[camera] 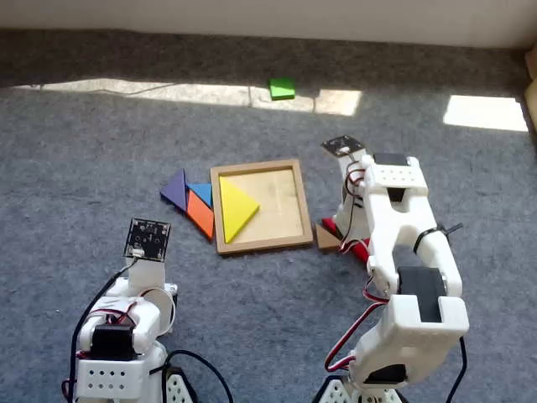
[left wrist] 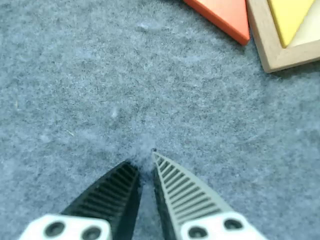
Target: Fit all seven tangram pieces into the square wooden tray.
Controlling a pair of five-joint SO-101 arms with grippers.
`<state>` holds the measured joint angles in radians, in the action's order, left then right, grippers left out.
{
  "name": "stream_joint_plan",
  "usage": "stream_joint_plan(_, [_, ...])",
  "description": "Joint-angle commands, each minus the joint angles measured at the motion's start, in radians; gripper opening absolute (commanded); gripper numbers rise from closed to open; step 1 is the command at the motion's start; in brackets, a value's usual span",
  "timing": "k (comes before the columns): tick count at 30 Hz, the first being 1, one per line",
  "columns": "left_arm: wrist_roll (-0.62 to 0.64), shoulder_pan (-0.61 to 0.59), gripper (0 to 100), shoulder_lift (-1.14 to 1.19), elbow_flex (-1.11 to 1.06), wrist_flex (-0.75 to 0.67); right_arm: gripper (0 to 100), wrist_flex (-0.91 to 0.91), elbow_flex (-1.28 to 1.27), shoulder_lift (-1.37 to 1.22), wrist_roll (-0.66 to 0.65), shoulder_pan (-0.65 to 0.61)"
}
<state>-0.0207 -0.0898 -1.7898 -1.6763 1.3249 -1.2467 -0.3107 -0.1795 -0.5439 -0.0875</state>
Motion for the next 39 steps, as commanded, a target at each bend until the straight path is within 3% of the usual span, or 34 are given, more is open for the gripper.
stream_joint_plan(1, [-0.003,-0.008,1,-0.022,-0.021,0.003,42.2,0.025,0.008,0.047,-0.011,-0.016])
stream_joint_plan(14, [-0.003,-0.008,1,-0.022,-0.021,0.003,40.9,0.082,0.012,-0.165,-0.077,-0.082])
stream_joint_plan(21, [-0.003,-0.008,1,-0.022,-0.021,0.003,18.7,0.024,0.012,-0.171,-0.236,-0.074])
stream_joint_plan(24, [-0.003,-0.008,1,-0.022,-0.021,0.003,14.5,-0.001,0.012,-0.171,-0.27,-0.07])
stream_joint_plan(30, [-0.003,-0.008,1,-0.022,-0.021,0.003,14.5,-0.021,0.044,-0.168,-0.267,-0.033])
stream_joint_plan(36, [-0.003,-0.008,1,-0.022,-0.021,0.003,14.2,-0.18,0.196,-0.168,-0.259,-0.013])
stream_joint_plan(39, [-0.003,-0.008,1,-0.022,-0.021,0.003,14.6,-0.24,0.278,-0.168,-0.157,-0.013])
